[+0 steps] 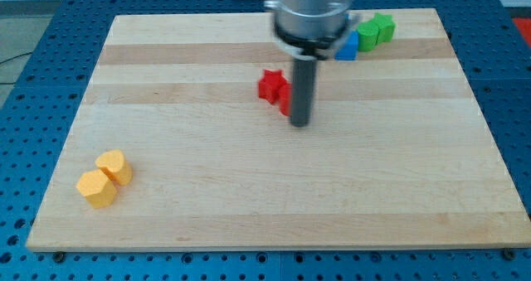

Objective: Tap the bottom side of the yellow hexagon

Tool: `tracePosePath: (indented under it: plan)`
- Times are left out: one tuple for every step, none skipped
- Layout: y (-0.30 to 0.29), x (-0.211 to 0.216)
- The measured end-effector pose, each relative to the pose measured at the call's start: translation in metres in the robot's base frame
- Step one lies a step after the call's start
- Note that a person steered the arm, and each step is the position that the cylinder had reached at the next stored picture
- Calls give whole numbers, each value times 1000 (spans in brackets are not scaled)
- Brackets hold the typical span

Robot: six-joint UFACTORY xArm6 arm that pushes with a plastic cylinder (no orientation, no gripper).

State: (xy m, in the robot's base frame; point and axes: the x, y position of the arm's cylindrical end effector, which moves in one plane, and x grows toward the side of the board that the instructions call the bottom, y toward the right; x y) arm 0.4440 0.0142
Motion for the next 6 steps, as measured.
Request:
tracePosePath:
  plan:
    - [9, 85]
    - [-110, 170]
    - [-158, 174]
    - [-224, 157]
    - [-227, 153]
    - [-246, 151]
